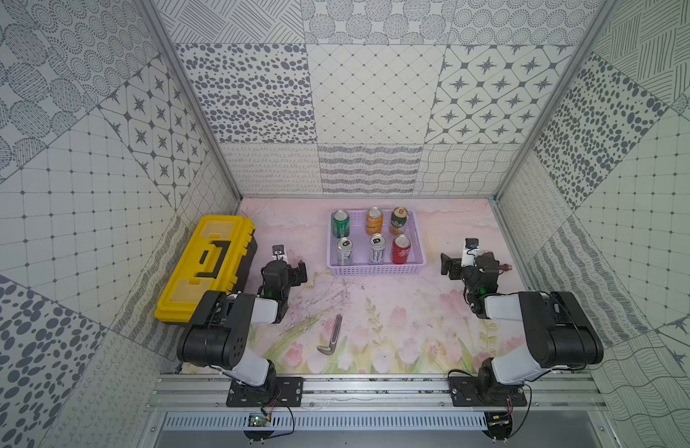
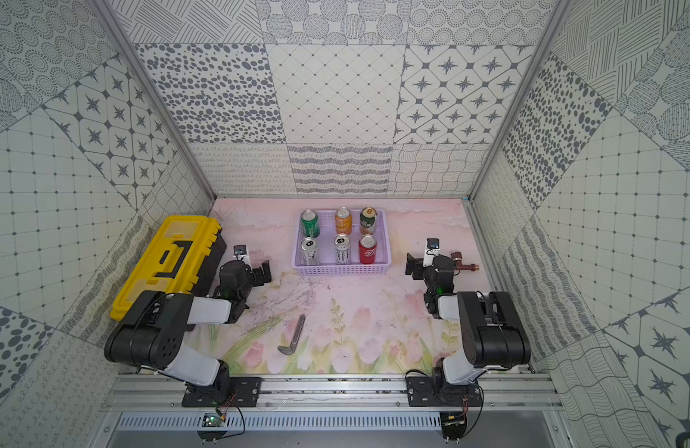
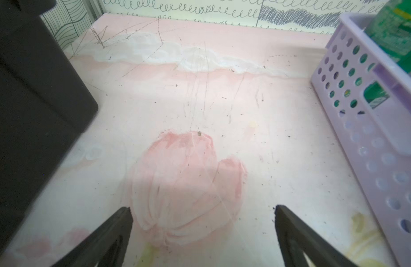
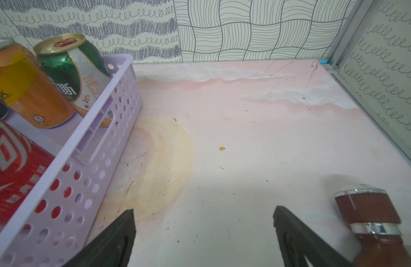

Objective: Take out the drinks from the basket
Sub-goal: Move the basket to the center of the board.

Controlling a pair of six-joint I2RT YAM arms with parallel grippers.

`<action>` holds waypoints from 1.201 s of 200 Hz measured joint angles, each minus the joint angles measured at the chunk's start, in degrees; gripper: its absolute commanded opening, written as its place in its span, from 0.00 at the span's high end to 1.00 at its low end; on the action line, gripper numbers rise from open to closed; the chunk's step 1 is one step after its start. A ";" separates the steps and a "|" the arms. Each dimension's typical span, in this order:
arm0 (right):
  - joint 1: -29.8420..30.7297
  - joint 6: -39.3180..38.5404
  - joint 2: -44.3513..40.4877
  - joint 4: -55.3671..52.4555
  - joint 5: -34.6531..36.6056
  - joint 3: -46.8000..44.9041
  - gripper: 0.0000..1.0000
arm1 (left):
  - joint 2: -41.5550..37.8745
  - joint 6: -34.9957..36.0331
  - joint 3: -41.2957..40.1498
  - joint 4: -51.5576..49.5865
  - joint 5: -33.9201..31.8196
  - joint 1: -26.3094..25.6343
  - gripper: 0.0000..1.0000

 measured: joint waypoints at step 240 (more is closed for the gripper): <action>0.00 0.72 -0.11 -0.85 1.49 0.26 0.03 | -0.39 0.07 0.46 -0.68 -0.11 -0.31 0.00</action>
